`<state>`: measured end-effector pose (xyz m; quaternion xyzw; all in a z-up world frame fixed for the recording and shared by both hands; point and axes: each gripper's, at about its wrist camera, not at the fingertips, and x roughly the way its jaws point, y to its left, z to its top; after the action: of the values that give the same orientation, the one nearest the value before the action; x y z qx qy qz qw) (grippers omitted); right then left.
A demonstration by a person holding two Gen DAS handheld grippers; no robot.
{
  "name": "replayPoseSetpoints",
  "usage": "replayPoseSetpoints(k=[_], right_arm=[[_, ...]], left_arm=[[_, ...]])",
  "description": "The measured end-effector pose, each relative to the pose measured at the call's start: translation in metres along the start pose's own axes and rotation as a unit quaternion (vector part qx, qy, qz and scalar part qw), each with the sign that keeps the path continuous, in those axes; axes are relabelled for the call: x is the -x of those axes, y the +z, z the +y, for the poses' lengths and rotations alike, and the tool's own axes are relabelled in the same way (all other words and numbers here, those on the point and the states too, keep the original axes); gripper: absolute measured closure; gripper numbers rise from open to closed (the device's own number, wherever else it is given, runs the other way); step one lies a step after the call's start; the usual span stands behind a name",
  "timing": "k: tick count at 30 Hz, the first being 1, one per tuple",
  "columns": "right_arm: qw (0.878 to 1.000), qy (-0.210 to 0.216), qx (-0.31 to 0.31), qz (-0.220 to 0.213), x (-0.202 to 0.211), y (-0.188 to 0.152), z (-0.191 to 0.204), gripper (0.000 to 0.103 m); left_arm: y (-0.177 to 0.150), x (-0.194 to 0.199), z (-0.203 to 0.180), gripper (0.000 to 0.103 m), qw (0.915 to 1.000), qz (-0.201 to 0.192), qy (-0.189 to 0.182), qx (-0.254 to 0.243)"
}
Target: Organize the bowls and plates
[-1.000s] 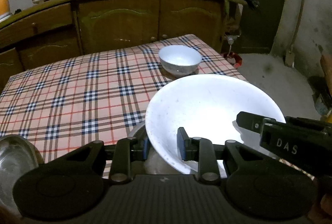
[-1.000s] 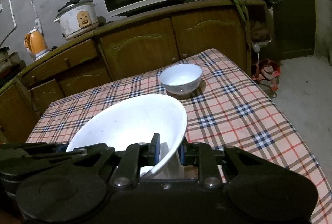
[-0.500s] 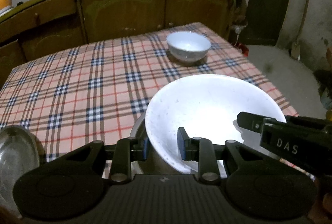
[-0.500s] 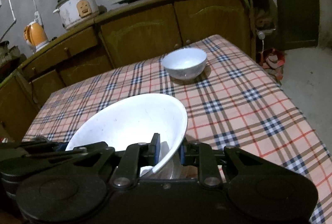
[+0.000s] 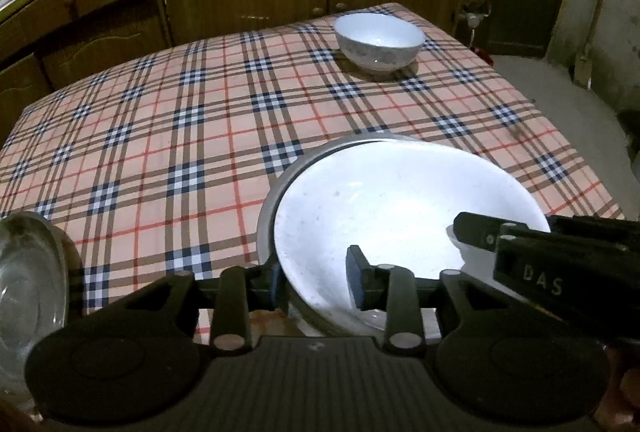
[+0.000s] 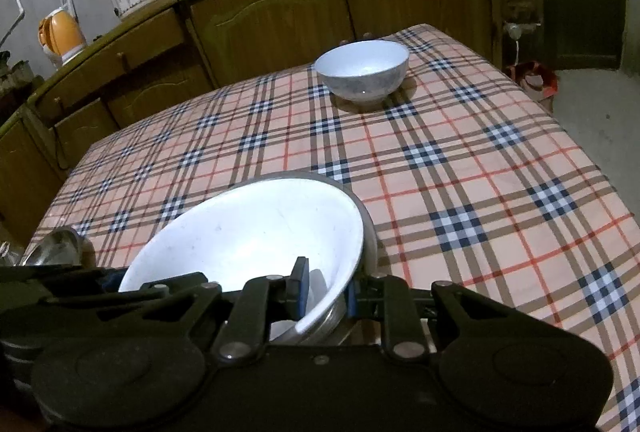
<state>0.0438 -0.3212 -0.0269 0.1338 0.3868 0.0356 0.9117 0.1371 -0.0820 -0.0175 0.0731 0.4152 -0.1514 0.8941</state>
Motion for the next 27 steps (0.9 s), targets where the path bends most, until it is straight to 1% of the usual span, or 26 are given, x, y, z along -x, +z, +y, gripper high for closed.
replayPoseSetpoints(k=[2, 6, 15, 25, 27], right_arm=[[1.000, 0.001, -0.002, 0.000, -0.001, 0.000, -0.001, 0.079], [1.000, 0.003, -0.006, 0.002, -0.003, 0.000, -0.004, 0.079], [1.000, 0.008, -0.011, 0.004, -0.005, 0.000, -0.007, 0.079], [0.999, 0.023, -0.027, 0.002, -0.001, 0.001, -0.015, 0.079], [0.999, 0.027, -0.029, 0.002, 0.000, 0.002, -0.016, 0.082]], left_arm=[[0.000, -0.001, 0.000, 0.070, 1.0000, -0.003, 0.001, -0.002], [-0.001, -0.002, -0.002, 0.065, 0.9999, -0.008, -0.009, -0.004], [0.000, -0.003, -0.001, 0.061, 0.9997, -0.007, -0.020, 0.007], [-0.001, -0.001, -0.001, 0.065, 0.9997, -0.010, -0.022, 0.009], [-0.001, -0.002, 0.000, 0.067, 0.9997, -0.009, -0.021, 0.010]])
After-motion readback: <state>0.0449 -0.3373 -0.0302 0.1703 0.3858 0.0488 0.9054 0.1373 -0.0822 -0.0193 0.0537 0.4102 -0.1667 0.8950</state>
